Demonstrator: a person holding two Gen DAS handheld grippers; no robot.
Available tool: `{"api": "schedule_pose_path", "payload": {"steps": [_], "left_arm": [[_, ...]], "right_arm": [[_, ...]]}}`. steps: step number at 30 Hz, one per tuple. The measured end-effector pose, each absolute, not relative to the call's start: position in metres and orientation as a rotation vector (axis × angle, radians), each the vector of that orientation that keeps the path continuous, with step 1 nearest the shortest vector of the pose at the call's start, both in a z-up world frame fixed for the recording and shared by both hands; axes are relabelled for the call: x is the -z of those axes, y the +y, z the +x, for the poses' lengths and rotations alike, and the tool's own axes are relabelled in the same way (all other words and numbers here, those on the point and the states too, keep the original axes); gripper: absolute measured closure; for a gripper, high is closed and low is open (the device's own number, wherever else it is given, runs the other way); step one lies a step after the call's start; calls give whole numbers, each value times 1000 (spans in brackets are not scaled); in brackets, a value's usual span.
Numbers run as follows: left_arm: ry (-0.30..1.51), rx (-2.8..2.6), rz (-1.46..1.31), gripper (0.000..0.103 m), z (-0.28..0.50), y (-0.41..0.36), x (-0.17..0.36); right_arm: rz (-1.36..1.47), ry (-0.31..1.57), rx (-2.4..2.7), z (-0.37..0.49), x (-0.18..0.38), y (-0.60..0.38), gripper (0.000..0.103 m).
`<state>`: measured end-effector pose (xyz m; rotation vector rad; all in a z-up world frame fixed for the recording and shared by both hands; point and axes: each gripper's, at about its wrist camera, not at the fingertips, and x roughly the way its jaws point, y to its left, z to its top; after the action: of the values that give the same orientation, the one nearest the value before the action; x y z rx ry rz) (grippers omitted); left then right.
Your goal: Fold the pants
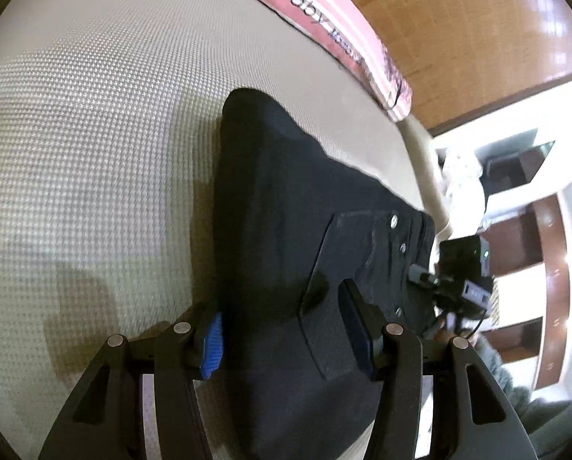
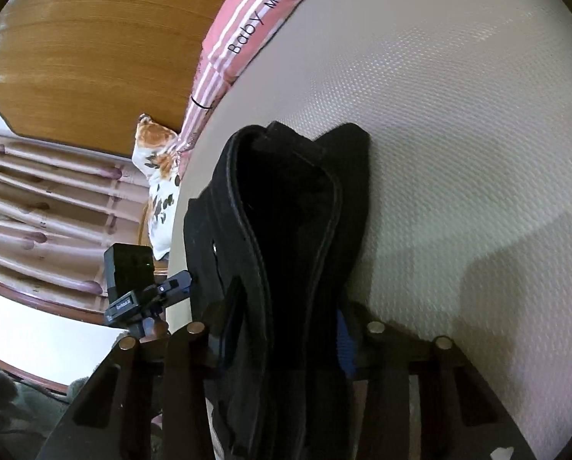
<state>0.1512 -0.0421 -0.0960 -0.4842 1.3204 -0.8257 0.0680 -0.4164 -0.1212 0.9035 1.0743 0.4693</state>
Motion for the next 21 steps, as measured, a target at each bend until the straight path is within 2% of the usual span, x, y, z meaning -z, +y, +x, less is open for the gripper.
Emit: {"api": "schedule_pose_path", "payload": {"steps": [2,6,15,21], "left_arm": [[1308,822,-485,50,151,-41,95],[1255,769,-349,61,138,-49,87],[1179,581,-63,66,117,-83,74],[1169,516,1,71,113,-96,71]], "right_arm": [[912,1067,-458,70,123,-415,67],[890,1062,-421,67,121,-410,68],[900,1053,-327,68,117,-400,68],[866,1035,-265,66,110,-394,71]]}}
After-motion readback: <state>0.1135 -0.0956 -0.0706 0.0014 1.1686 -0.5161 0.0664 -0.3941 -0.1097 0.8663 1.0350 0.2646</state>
